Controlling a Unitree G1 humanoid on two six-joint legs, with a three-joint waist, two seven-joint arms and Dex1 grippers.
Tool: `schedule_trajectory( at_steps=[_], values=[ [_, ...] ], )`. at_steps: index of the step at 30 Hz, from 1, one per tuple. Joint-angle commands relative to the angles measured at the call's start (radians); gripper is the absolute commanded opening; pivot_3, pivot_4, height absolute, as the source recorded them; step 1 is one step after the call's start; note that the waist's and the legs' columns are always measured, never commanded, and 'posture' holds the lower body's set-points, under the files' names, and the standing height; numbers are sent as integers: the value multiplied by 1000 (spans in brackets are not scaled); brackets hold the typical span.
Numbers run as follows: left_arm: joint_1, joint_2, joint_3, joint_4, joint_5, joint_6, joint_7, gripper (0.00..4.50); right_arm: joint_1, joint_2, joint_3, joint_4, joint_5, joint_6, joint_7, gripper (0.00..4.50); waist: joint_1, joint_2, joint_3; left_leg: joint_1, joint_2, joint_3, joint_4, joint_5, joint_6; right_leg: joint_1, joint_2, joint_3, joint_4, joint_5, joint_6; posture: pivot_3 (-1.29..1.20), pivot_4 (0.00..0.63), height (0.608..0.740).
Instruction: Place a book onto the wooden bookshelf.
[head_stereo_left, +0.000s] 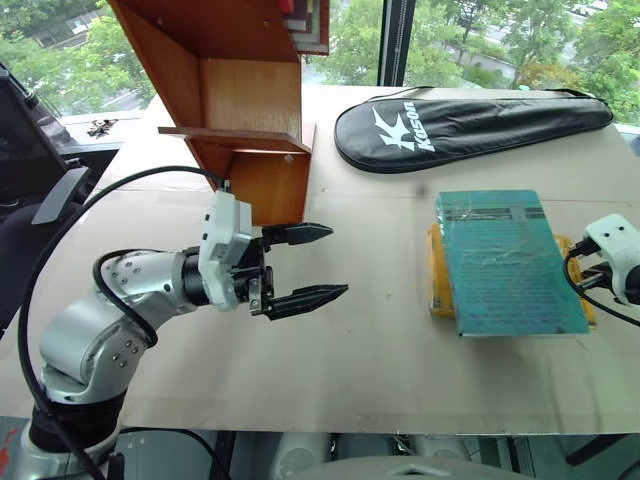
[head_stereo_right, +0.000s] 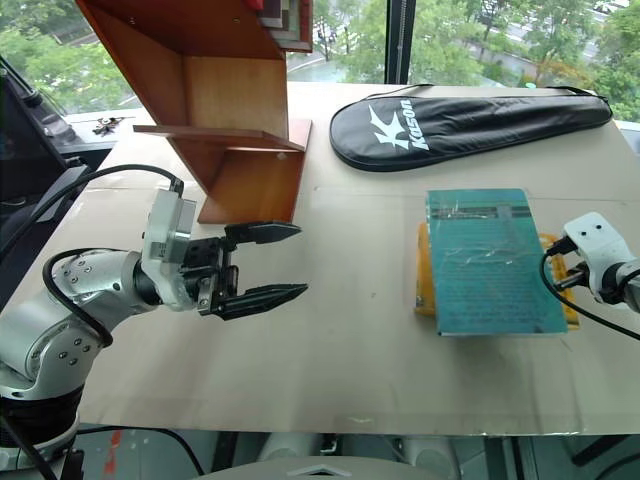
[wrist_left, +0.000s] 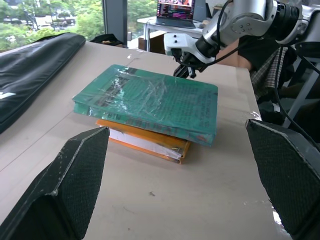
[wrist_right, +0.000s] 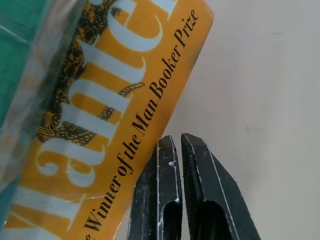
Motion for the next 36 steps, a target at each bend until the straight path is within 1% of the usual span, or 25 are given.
schedule_trajectory(
  at_steps=[1, 4, 7, 9, 12, 14, 16, 20, 24, 28, 36],
  values=[
    [7, 5, 13, -35, -4, -25, 1, 4500, -21, 46, -13, -64, 30, 19, 29, 61, -2, 0, 0, 0, 0, 0, 0, 0, 0, 0, 0, 0, 0, 0, 0, 0, 150, 740],
    [19, 9, 17, -29, 1, -32, -6, 4500, -50, 104, -30, -97, 51, 52, 25, 61, -3, 0, 0, 1, 0, 0, 0, 0, 0, 0, 0, 0, 1, 0, 0, 0, 150, 740],
    [38, 17, 25, -23, 8, -42, -17, 4500, -72, 153, -14, -137, 54, 74, 11, 61, -3, 0, 0, 1, 0, 0, 0, 0, 0, 0, 0, 1, 2, 0, 0, 0, 150, 740],
    [47, 21, 30, -19, 10, -45, -17, 4500, -77, 166, -12, -146, 43, 75, 4, 61, -1, 0, 0, 1, 0, 0, 0, 0, 0, 0, 0, 0, 2, 0, 0, 0, 150, 740],
    [95, 38, 57, -10, 30, -67, -38, 4500, -33, 102, -67, -160, 2, 34, 8, 61, 6, 0, 0, 1, 0, 0, 0, 0, 0, 0, 0, 0, 2, 0, 0, 0, 150, 740],
    [144, 46, 89, 6, 37, -82, -53, 4500, -26, 73, -142, -181, 27, 20, 43, 61, 7, 1, 0, 0, -1, 0, 0, 0, 0, 0, -1, 0, 1, 0, 0, 0, 150, 740],
    [196, 39, 128, 28, 31, -96, -65, 4500, -44, 57, -171, -208, 53, 16, 73, 61, 4, 1, 0, 0, -1, 0, 0, 0, 0, 0, -1, 0, 1, 0, 0, 0, 150, 740],
    [239, 41, 153, 40, 35, -119, -84, 4500, -97, 97, -113, -232, 50, 17, 60, 61, -5, 0, 0, 3, 0, 0, 0, 0, 0, 1, -1, 0, 2, 0, 0, 0, 150, 740],
    [258, 51, 167, 35, 43, -132, -94, 4500, -130, 165, -43, -248, 40, 25, 37, 61, -4, 0, 0, 4, 0, 1, 0, 0, 0, 1, -1, 1, 5, 0, 0, 0, 150, 740],
    [269, 55, 181, 40, 48, -138, -96, 4500, -143, 209, 13, -275, 45, 28, 37, 61, 3, 0, 0, 3, 0, 1, 1, 0, 0, 0, -2, 1, 4, 0, 0, 0, 150, 740],
    [299, 47, 187, 44, 71, -149, -85, 4500, -192, 319, 62, -319, 63, 61, 10, 61, 2, 0, 0, 4, 0, 0, 1, 0, 0, 0, -2, 1, 5, 0, 0, 0, 150, 740]
  ],
)
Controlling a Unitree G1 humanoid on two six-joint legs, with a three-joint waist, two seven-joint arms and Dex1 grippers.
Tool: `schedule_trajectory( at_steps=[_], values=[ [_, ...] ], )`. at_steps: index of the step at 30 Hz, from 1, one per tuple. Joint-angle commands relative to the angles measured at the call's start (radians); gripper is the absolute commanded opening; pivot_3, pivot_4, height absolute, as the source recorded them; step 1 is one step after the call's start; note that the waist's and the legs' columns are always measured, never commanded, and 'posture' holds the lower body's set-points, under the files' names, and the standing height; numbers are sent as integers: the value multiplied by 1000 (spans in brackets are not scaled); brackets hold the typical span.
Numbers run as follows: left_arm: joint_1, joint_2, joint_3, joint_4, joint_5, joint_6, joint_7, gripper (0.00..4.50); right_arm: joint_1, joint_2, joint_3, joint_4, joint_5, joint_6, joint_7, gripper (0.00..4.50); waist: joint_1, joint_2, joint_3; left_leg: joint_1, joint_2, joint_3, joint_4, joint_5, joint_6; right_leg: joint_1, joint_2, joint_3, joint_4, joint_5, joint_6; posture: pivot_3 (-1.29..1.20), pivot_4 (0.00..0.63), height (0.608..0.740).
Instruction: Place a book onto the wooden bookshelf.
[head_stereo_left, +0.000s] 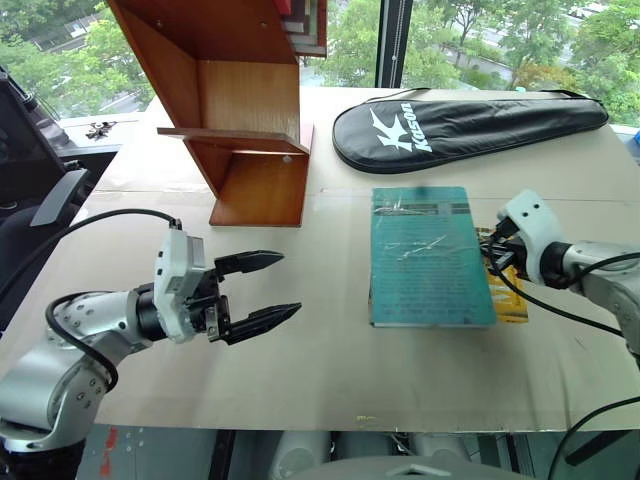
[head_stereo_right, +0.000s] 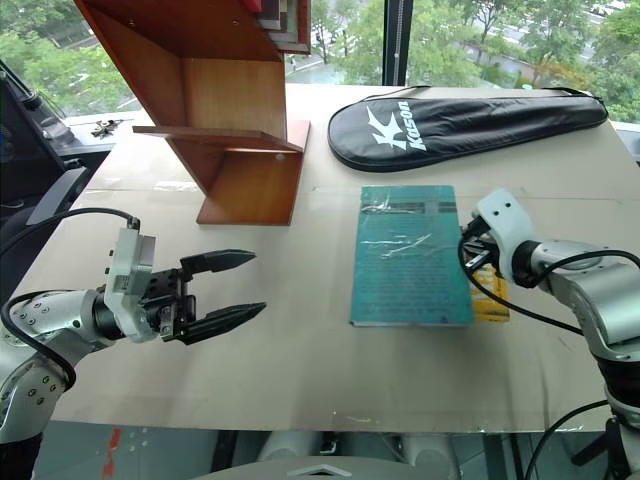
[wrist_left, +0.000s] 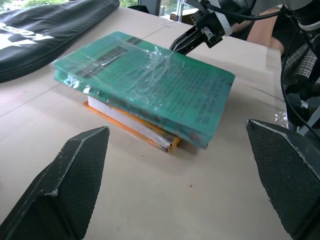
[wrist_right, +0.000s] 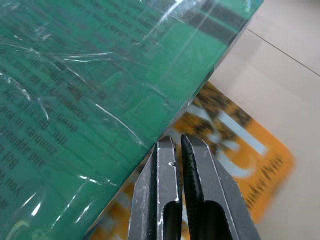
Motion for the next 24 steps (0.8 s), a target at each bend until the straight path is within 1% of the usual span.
schedule_trajectory(
  at_steps=[1, 6, 8, 10, 11, 12, 13, 14, 16, 17, 18, 19, 20, 21, 22, 23, 24],
  values=[
    [3, 2, 21, -4, 18, -26, 11, 4500, -23, 25, 6, -45, 8, 14, -18, 61, 1, 0, 0, 0, 0, 0, 0, 0, 0, 0, 0, 0, 0, 0, 0, 0, 150, 740],
    [-3, 6, 1, 16, 68, -22, 44, 4500, -17, 39, 5, -42, -6, -7, -30, 61, 1, 0, 0, 0, 0, 0, 0, 0, 0, 0, 0, 0, 0, 0, 0, 0, 150, 740],
    [-12, 7, -15, 23, 90, -24, 52, 4500, 25, 5, -18, -50, -21, -77, -6, 61, 3, 0, 0, 0, 0, 0, 0, 0, 0, 0, 0, 0, 0, 0, 0, 0, 150, 740],
    [-36, 4, -43, 43, 105, 11, 91, 4500, 134, -8, -121, -74, -5, -189, 49, 61, 12, -1, 0, -1, 0, 0, 0, 0, 0, 0, 0, -1, 0, 0, 0, 0, 150, 740],
    [-56, 1, -58, 54, 86, 60, 119, 4500, 209, -20, -186, -86, -2, -275, 99, 61, 12, -1, 0, -1, -1, -2, 0, 0, 0, 0, 0, -2, -2, 0, 0, 0, 150, 740],
    [-84, 0, -72, 69, 37, 148, 158, 4500, 285, -16, -279, -101, 42, -338, 177, 61, 18, -1, 0, -2, -1, -2, 0, 0, 0, 0, 0, -1, -2, 0, 0, 0, 150, 740],
    [-105, -1, -78, 79, -1, 211, 182, 4500, 335, -13, -337, -110, 74, -381, 228, 61, 17, -1, 0, -3, -1, -4, 0, 0, 0, 0, 0, -2, -3, 0, 0, 0, 150, 740],
    [-146, -4, -84, 105, -89, 320, 212, 4500, 417, 4, -425, -133, 115, -441, 301, 289, 15, -1, 0, -4, -1, -4, 1, 0, 0, 0, 0, -2, -3, 0, 0, 0, 150, 740],
    [-234, -23, -104, 173, -201, 496, 273, 4500, 552, 38, -545, -192, 197, -530, 419, 914, 14, -1, -1, -4, -1, -5, 1, -1, 1, 0, 0, -2, -3, 0, 1, 0, 150, 740],
    [-285, -45, -106, 229, -275, 587, 312, 4500, 600, 48, -583, -220, 230, -555, 454, 1275, 11, -1, -1, -5, 0, -6, 3, -2, 3, 0, 1, -3, -3, 1, 2, 0, 150, 740],
    [-336, -69, -107, 289, -330, 668, 351, 4500, 639, 49, -605, -244, 249, -577, 483, 1833, 7, -1, -1, -5, 0, -6, 3, -2, 3, 1, 1, -3, -2, 1, 2, 0, 150, 740],
    [-379, -82, -112, 338, -357, 735, 379, 4500, 667, 47, -618, -264, 262, -592, 501, 2344, 1, -1, -1, -4, 0, -7, 4, -2, 4, 1, 1, -3, 1, 1, 2, 0, 150, 740],
    [-410, -85, -113, 376, -370, 782, 394, 4500, 679, 43, -617, -280, 270, -601, 504, 2715, -5, -3, 0, -3, 0, -6, 6, -2, 4, 1, 1, -2, 4, 1, 2, 0, 150, 740],
    [-453, -101, -121, 432, -367, 827, 417, 4500, 687, 40, -630, -297, 304, -596, 502, 3285, -16, -5, 1, -1, 0, -5, 8, -3, 5, 1, 2, 0, 7, 1, 2, 0, 150, 740],
    [-503, -121, -129, 503, -364, 883, 441, 4500, 689, 35, -640, -310, 327, -594, 496, 3605, -21, -5, 1, 2, 0, -5, 8, -3, 5, 4, 2, 1, 9, 1, 2, 0, 150, 740],
    [-551, -147, -145, 567, -356, 923, 455, 4500, 695, 30, -657, -320, 352, -596, 499, 4077, -23, -5, 1, 5, 0, -4, 8, -3, 5, 6, 2, 1, 10, 1, 2, 0, 150, 740],
    [-599, -178, -151, 636, -343, 959, 477, 4500, 698, 27, -667, -329, 373, -599, 497, 4445, -21, -5, 1, 6, 0, -4, 9, -3, 5, 7, 4, 1, 11, 1, 2, 0, 150, 740]
  ],
)
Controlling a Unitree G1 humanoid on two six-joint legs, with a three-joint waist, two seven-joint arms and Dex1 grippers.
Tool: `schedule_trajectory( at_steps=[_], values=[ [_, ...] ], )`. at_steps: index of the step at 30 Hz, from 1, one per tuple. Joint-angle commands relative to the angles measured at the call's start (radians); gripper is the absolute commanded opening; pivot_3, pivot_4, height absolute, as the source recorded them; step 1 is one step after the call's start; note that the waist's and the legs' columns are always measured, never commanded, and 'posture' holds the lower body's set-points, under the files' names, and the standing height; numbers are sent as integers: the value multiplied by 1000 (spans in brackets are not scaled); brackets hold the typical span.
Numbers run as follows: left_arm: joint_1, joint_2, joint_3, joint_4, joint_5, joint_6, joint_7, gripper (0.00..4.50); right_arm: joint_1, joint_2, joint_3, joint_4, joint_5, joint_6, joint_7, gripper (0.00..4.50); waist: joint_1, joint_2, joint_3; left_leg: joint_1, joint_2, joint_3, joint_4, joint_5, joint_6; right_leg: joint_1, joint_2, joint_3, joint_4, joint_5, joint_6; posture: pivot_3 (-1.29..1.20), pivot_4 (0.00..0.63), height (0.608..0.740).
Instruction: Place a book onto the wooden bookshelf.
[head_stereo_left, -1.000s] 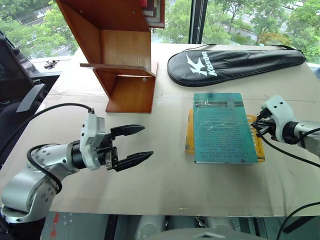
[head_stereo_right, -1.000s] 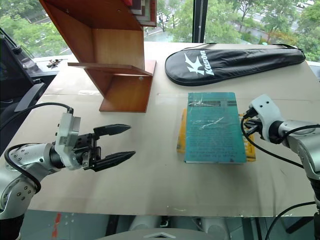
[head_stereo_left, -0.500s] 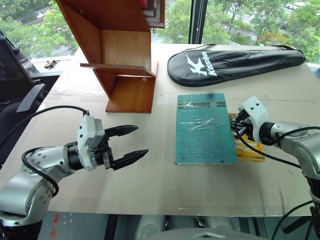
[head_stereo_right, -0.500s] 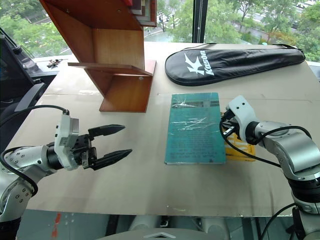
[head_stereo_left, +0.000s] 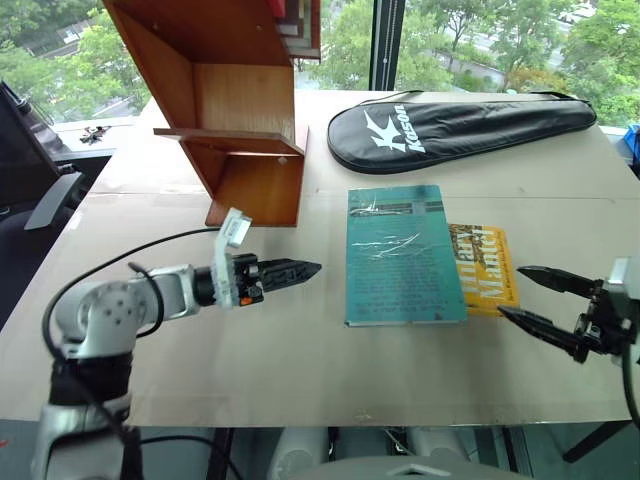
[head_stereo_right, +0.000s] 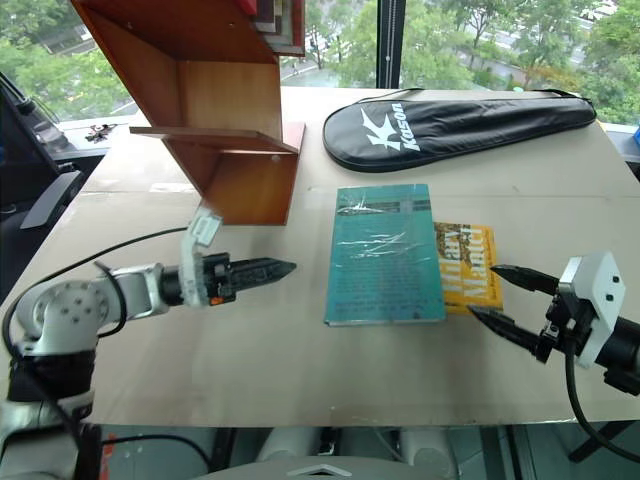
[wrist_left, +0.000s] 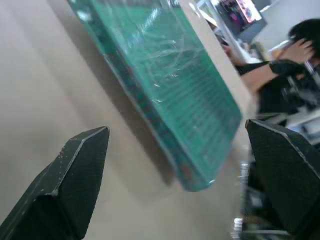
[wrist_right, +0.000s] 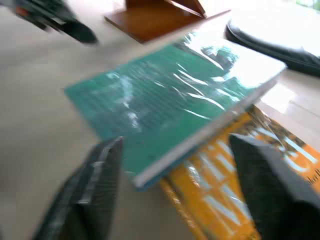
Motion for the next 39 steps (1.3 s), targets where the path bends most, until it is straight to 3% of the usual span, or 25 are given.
schedule_trajectory(
  at_steps=[1, 5, 9, 14, 18, 22, 25, 30, 34, 39],
  values=[
    [-151, -82, -24, 226, 11, 153, 67, 4500, -3, -22, -67, -59, 93, -24, -1, 4445, 3, 0, 0, 1, 0, 0, 1, 1, -1, 1, 3, 0, 0, 0, 0, 0, 150, 740],
    [-301, -176, -33, 459, 83, 192, 82, 4500, -15, -35, -62, -88, 138, -29, -37, 4445, 6, -4, -1, 1, -1, -1, 3, 2, -2, 2, 5, 0, 1, 0, 0, 0, 150, 740],
    [-380, -286, -91, 609, 183, 118, 35, 4500, -15, -36, -36, -121, 154, -32, -85, 4445, 12, -4, -1, -1, -1, -1, 3, 3, -5, 1, 3, 1, 0, 0, 0, 0, 150, 740],
    [-413, -375, -179, 689, 282, 19, -106, 4500, 8, -34, -9, -165, 161, -36, -137, 4445, 28, -4, -1, -6, -2, 0, 2, 4, -7, -4, 2, 1, -1, 0, 0, 0, 150, 740],
    [-415, -363, -194, 711, 324, -12, -201, 3264, 37, -33, -15, -215, 189, -32, -190, 4500, 28, -4, -1, -5, -2, 0, 2, 4, -7, -4, -2, 1, -1, 0, 0, 0, 150, 740],
    [-391, -339, -179, 665, 325, 6, -269, 1315, 69, -33, -10, -220, 182, -44, -206, 4500, 25, -4, -1, -5, -2, 0, 2, 3, -5, -4, -2, 2, -1, 0, 0, 0, 150, 740],
    [-345, -311, -131, 570, 303, 10, -279, 36, 67, -25, 26, -212, 163, -57, -227, 4500, 24, -4, -1, -5, -1, 0, 2, 3, -5, -4, -2, 2, -1, 0, 0, 0, 150, 740],
    [-233, -233, 88, 38, 83, 218, -150, 36, 18, -3, 77, -166, 101, -105, -253, 4500, 15, -6, 1, -8, 0, -1, 2, 4, -7, -7, -3, 2, 0, 0, 0, 0, 150, 740],
    [-130, -55, 81, -421, 108, 88, -121, 36, -73, -1, 83, -71, 114, -119, -271, 4500, 22, -5, 0, -11, 0, -1, 3, 4, -7, -9, -5, 2, -1, 0, 0, 0, 150, 740],
    [-292, 78, 154, -556, 81, -4, -61, 36, -183, -9, 101, 45, 136, -123, -252, 4500, 43, -5, 0, -11, -1, -3, 3, 4, -8, -9, -5, -1, -1, 0, 0, 0, 150, 740]
  ],
)
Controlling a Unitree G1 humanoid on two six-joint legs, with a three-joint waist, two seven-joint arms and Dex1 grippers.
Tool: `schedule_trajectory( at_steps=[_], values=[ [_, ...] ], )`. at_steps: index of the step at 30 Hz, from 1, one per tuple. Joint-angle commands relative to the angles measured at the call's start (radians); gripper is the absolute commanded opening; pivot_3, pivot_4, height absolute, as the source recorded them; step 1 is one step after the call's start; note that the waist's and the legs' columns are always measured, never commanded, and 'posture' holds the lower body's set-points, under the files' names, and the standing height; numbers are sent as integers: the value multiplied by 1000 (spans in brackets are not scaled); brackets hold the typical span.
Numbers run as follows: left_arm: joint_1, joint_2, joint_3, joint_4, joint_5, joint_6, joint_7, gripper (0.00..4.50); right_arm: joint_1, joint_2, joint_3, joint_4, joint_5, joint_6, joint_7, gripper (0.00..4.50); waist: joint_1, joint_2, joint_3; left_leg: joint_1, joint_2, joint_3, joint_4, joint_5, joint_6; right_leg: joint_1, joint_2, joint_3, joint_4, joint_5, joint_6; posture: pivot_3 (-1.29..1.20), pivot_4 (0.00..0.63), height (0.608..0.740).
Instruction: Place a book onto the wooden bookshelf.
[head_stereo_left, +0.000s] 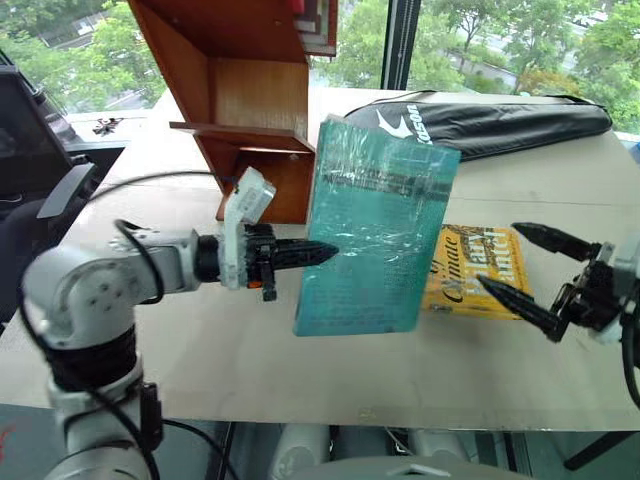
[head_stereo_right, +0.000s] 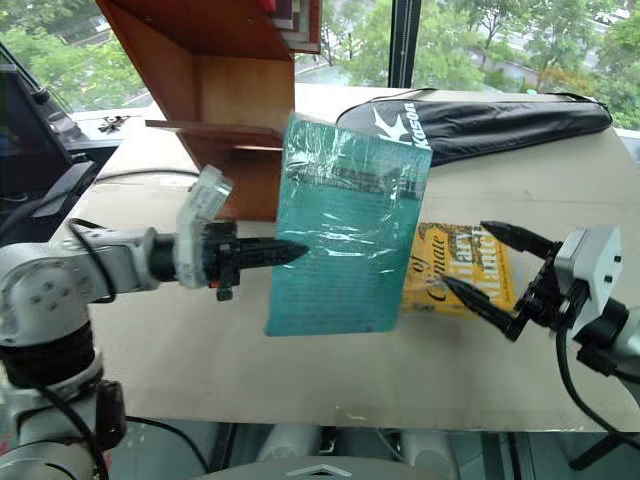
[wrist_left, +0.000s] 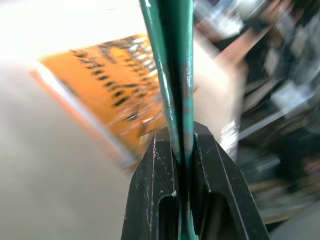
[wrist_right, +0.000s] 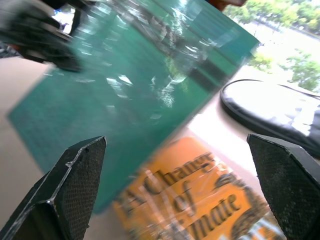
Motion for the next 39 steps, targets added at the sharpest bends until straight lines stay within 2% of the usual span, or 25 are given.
schedule_trajectory(
  at_steps=[1, 3, 6, 10, 16, 18, 21, 23, 25, 29, 35, 38, 39],
  values=[
    [-160, 95, 47, -55, -10, -100, 19, 36, -47, -12, 9, 51, 21, -23, 30, 4500, 3, 0, 0, 0, 0, -1, 0, 0, 0, 0, 0, 0, 0, 0, 0, 0, 150, 740],
    [-252, 186, 14, -42, 35, -166, -21, 36, -74, -20, 37, 82, 15, -27, 63, 4500, -3, 0, 0, 0, -1, 0, 0, 0, 0, 1, 1, 0, 0, 0, 0, 0, 150, 740],
    [-336, 389, -114, -7, 268, -415, -142, 36, -134, -23, 90, 129, -3, -42, 95, 4500, -16, 1, 1, 2, -1, 2, -2, 0, 0, 1, 2, 1, -1, 0, 0, 0, 150, 740],
    [-482, 554, -314, 163, 601, -799, -299, 36, -200, -12, 145, 178, -32, -63, 117, 4500, -21, 2, 4, 4, -2, 6, -4, 0, 0, 1, 9, 4, -1, 0, 0, 0, 150, 740],
    [-552, 639, -453, 400, 936, -1154, -426, 36, -250, -1, 190, 189, -49, -78, 117, 4500, -14, 2, 4, 4, -1, 8, -6, -2, 4, -1, 10, 3, -1, -1, 1, 0, 150, 740],
    [-546, 645, -464, 453, 1002, -1226, -441, 36, -262, 4, 196, 189, -52, -79, 111, 4500, -15, 2, 5, 2, -1, 8, -5, -2, 4, -3, 10, 3, -1, -1, 1, 0, 150, 740],
    [-515, 660, -532, 553, 1175, -1301, -442, 36, -283, 8, 213, 188, -61, -85, 108, 4500, -15, 2, 5, -8, 0, 8, 0, -1, 2, -10, 10, 3, 1, 0, 1, 0, 150, 740],
    [-516, 605, -590, 594, 1258, -1228, -451, 36, -295, 13, 217, 186, -69, -91, 103, 4500, -14, 2, 4, -8, -1, 9, 0, -1, 3, -11, 9, 3, 1, 0, 1, 0, 150, 740],
    [-536, 527, -630, 593, 1283, -1138, -479, 36, -308, 22, 197, 168, -51, -96, 89, 4500, -15, 2, 4, -8, -1, 9, 0, -1, 3, -11, 10, 3, 2, 0, 2, 0, 150, 740],
    [-558, 446, -654, 593, 1331, -1037, -527, 36, -344, 40, 165, 119, 16, -94, 51, 4500, -23, 3, 4, -7, 0, 9, 1, -2, 4, -11, 11, 4, 4, 0, 2, 0, 150, 740],
    [-551, 395, -656, 654, 1407, -1097, -508, 36, -400, 73, 181, 69, 98, -87, -2, 4500, -22, 4, 3, -5, 1, 8, 1, -2, 4, -10, 11, 3, 6, 0, 2, 0, 150, 740],
    [-527, 383, -626, 653, 1380, -1105, -520, 36, -432, 94, 186, 58, 134, -87, -38, 4500, -23, 5, 2, -3, 1, 9, 2, -2, 5, -10, 10, 5, 10, 0, 1, 0, 150, 740],
    [-520, 378, -611, 647, 1366, -1095, -527, 800, -438, 98, 188, 55, 141, -85, -46, 4500, -23, 5, 2, -2, 1, 10, 2, -2, 5, -10, 10, 5, 11, 0, 1, 0, 150, 740]
  ],
)
